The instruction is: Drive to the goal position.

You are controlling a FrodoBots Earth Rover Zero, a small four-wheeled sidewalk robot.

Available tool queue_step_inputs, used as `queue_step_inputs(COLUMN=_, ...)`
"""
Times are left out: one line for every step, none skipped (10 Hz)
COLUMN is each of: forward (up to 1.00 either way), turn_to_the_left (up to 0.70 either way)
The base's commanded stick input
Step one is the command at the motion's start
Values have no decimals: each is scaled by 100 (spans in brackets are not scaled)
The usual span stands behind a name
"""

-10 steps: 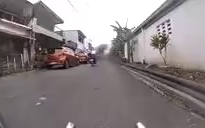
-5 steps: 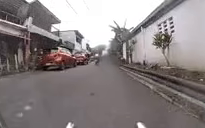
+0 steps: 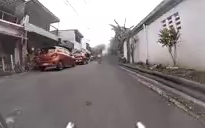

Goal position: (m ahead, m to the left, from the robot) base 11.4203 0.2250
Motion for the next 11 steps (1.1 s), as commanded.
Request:
queue_step_inputs(forward=70, turn_to_the_left=-14)
queue_step_inputs(forward=70, turn_to_the_left=-14)
queue_step_inputs(forward=70, turn_to_the_left=-13)
queue_step_inputs(forward=70, turn_to_the_left=-3)
queue_step_inputs(forward=70, turn_to_the_left=0)
queue_step_inputs(forward=70, turn_to_the_left=0)
queue_step_inputs(forward=70, turn_to_the_left=0)
queue_step_inputs(forward=70, turn_to_the_left=0)
queue_step_inputs(forward=70, turn_to_the_left=0)
queue_step_inputs(forward=70, turn_to_the_left=0)
queue_step_inputs(forward=70, turn_to_the_left=0)
